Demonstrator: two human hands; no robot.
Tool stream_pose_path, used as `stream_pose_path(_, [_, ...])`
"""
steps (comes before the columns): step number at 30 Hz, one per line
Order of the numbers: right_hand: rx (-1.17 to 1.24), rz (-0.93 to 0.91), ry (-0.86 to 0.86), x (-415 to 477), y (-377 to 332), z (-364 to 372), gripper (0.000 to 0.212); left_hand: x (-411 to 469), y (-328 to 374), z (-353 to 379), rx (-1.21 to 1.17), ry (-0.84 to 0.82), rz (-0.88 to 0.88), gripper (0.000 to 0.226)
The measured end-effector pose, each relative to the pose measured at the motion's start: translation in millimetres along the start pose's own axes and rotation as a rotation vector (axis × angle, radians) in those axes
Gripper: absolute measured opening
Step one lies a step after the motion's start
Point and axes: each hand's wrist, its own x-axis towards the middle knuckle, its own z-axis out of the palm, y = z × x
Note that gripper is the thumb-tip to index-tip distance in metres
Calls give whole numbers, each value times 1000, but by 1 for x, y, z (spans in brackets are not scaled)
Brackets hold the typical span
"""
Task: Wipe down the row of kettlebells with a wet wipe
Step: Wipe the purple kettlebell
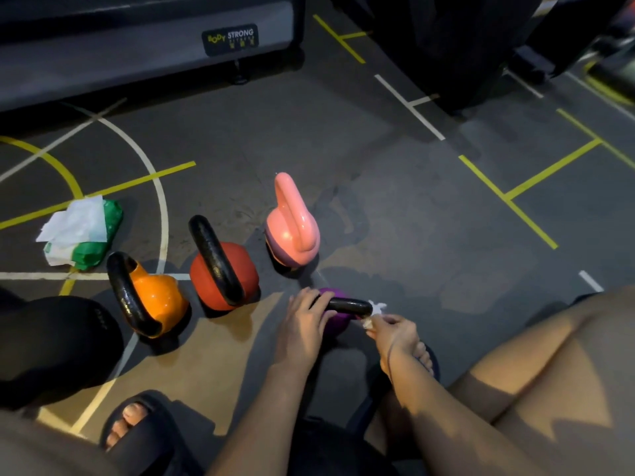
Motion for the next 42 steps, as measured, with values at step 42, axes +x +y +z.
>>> stream_pose_path(42, [-444, -81, -939, -21, -56, -15, 25, 48, -3, -54, -186, -544, -279, 91])
